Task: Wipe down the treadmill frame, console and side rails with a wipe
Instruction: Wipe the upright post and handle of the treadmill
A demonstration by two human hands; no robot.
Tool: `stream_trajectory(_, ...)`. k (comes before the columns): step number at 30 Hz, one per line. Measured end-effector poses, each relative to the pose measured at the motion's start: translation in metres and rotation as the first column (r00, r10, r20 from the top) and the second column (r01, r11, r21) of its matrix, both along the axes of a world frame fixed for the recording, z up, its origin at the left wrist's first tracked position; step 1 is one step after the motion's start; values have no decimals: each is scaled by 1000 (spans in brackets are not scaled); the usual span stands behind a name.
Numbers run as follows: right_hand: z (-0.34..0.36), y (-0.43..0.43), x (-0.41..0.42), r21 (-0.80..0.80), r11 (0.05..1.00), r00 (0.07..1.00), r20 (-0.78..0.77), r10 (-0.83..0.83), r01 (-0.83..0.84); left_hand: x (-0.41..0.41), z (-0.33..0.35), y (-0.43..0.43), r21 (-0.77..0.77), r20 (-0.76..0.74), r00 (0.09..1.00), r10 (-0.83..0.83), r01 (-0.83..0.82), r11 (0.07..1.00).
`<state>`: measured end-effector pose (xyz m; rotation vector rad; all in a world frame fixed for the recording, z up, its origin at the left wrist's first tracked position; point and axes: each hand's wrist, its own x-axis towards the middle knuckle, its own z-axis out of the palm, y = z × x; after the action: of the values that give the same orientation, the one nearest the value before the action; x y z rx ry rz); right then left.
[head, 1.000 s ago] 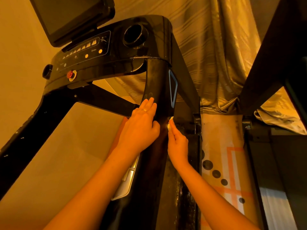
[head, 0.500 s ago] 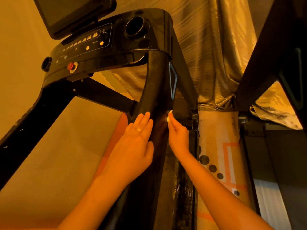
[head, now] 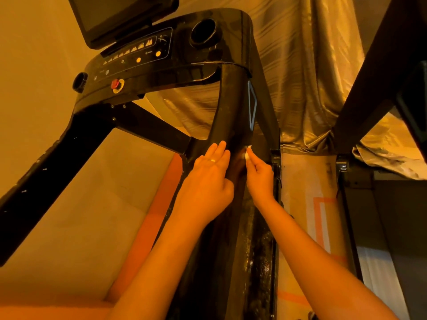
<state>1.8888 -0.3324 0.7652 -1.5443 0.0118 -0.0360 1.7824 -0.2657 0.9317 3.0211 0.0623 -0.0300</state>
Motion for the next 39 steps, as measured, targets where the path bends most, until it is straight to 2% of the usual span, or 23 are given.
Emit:
stream_trajectory(4, 0, 5, 2, -8, 1000, 999, -30, -28, 28, -1, 1, 0, 7, 11, 1000, -21, 21, 1000)
stream_trajectory(9, -10, 0, -37, -16, 1000, 1000, 23, 17, -17, 1, -2, 1, 5, 9, 1000, -12, 12, 1000)
stream_trajectory(13, 1, 0, -25, -12, 1000, 1000, -14, -8, 8, 1, -3, 1, 4, 6, 1000, -2, 2, 1000)
stream_trajectory(19, 2, -1, -51, 67, 998, 999, -38, -16, 18, -4, 0, 0, 31, 9, 999, -32, 32, 999)
stream_trajectory(22, -1, -6, -68, 93, 996, 1000, -21, 12, -10, -22, 9, 2, -27, -12, 998, -58, 57, 998)
stream_trajectory(24, 1, -4, -62, 95, 995, 1000, -23, 1, 2, -46, 15, 5, -9, -17, 996, -93, 93, 996)
stream_trajectory(29, 4, 0, -51, 73, 997, 999, -42, -21, 24, -113, 4, 6, -28, 35, 999, -37, 38, 999)
stream_trajectory(34, -14, -6, -96, 63, 998, 999, -8, 31, -30, -117, -13, 6, 3, 116, 993, -5, 5, 1000)
stream_trajectory(39, -3, -5, -76, 41, 999, 1000, 3, 7, -7, -115, -13, 4, 20, 99, 995, 7, -9, 1000)
